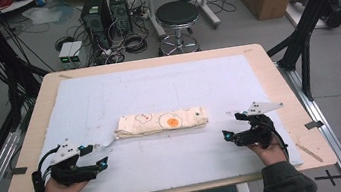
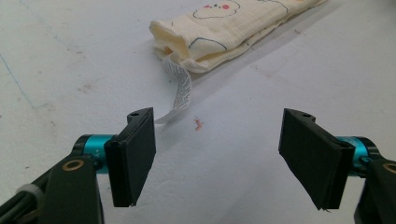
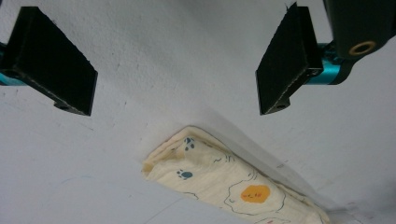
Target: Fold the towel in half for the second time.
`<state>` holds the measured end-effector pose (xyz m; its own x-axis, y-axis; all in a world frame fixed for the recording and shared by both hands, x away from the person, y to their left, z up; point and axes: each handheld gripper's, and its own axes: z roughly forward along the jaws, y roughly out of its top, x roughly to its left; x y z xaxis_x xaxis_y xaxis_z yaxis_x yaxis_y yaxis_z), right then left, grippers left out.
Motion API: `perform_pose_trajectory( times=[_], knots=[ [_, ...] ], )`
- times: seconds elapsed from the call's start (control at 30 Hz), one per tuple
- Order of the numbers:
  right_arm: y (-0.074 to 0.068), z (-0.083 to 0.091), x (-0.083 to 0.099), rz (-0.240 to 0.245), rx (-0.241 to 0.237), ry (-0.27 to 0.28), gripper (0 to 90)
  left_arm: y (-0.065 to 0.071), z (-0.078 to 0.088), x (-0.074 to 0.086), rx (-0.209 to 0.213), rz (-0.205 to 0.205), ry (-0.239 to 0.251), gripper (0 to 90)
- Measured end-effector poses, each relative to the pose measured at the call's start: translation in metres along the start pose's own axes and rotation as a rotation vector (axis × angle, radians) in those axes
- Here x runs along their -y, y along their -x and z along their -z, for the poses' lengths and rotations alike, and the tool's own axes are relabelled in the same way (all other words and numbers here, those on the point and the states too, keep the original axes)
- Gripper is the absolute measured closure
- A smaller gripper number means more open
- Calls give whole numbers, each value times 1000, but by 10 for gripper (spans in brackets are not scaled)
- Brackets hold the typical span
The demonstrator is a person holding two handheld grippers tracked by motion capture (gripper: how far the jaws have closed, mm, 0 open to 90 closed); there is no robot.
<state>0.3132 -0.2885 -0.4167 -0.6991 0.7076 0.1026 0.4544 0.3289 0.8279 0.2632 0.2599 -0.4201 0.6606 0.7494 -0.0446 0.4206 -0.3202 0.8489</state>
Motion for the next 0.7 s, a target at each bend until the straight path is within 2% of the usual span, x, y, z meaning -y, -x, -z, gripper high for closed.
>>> perform_pose_trajectory(
  times=[0.7],
  knots=[
    [-3,1,5,6,-1,1,121,-1,0,2,-8,5,12,254]
  ],
)
